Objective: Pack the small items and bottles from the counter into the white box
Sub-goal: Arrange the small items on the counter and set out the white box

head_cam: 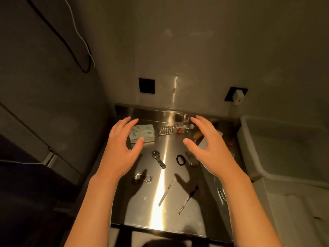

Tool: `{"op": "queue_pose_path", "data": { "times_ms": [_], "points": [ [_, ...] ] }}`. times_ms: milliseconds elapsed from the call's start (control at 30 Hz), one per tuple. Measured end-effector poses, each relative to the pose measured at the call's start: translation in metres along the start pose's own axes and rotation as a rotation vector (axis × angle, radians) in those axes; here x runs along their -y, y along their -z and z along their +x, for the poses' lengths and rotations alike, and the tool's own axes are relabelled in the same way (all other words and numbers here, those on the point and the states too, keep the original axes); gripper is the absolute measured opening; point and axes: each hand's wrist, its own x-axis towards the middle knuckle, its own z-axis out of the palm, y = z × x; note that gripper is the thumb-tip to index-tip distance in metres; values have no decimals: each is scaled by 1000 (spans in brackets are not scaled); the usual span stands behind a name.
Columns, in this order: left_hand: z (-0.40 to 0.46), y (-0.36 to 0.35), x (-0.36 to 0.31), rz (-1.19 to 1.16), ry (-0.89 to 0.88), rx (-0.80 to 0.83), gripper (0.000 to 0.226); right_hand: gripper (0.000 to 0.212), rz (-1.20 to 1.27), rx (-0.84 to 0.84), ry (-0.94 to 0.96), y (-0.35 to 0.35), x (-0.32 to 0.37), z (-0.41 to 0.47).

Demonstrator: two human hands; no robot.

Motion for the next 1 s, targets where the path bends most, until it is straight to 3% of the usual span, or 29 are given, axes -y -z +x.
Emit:
{"op": "queue_pose_path", "data": {
  "times_ms": [600,733,800,1000],
  "points": [
    [-1,-133,32,46,32,301,67,76,-89,94,-333,-17,-138,-23],
    [-7,-168,36,97,55,377,67,73,-193,90,-204,-15,-179,-35],
    [-11,-186,34,126,66,409,65,71,-211,62,-230,-14,-201,-39],
    [-22,-235,24,236,40,548,70,95,-61,103,-451,-9,-264,-45]
  ]
}}
